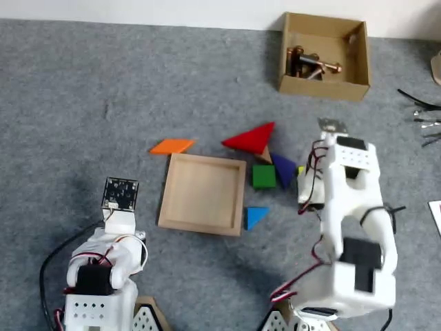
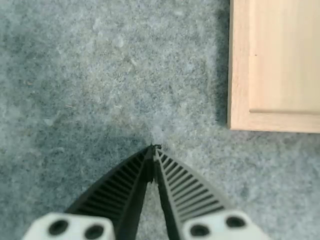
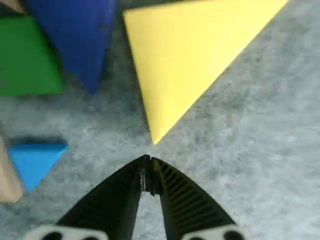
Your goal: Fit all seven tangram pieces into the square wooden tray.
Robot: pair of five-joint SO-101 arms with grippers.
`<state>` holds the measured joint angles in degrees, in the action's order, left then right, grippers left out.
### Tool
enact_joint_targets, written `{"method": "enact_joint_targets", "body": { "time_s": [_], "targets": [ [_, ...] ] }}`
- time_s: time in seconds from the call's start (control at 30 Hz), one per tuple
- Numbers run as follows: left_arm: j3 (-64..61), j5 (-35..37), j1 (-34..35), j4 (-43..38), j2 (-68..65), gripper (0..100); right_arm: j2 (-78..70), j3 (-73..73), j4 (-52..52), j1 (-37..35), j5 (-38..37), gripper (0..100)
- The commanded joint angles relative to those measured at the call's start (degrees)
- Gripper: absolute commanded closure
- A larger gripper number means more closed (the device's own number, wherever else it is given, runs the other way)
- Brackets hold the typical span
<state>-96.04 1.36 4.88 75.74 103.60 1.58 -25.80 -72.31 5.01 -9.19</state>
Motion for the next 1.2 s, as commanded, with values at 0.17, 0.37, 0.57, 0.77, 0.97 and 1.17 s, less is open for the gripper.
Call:
{"method": "enact_joint_targets", "body": {
  "time_s": [0.17, 0.37, 0.57, 0.77, 0.97, 1.17],
  "targets": [
    [-1.10, 0.35, 0.75, 0.26, 0.92, 99, 14.46, 1.89, 1.63, 1.27, 1.67, 98.2],
    [-1.10, 0.35, 0.75, 0.26, 0.92, 99, 8.92, 1.54, 10.77, -1.36, 15.47, 74.1],
    [-1.10, 0.35, 0.75, 0.26, 0.92, 99, -1.71, 2.86, 17.80, -4.70, 34.02, 76.2],
    [-1.10, 0.35, 0.75, 0.26, 0.92, 99, -8.48, 8.48, 17.80, -5.85, 43.16, 76.2],
    [-1.10, 0.35, 0.75, 0.26, 0.92, 99, -9.63, 11.30, 17.80, -5.76, 45.45, 76.2],
    [-1.10, 0.35, 0.75, 0.26, 0.92, 99, -10.07, 12.44, 18.15, -5.76, 45.27, 76.2]
  ]
}}
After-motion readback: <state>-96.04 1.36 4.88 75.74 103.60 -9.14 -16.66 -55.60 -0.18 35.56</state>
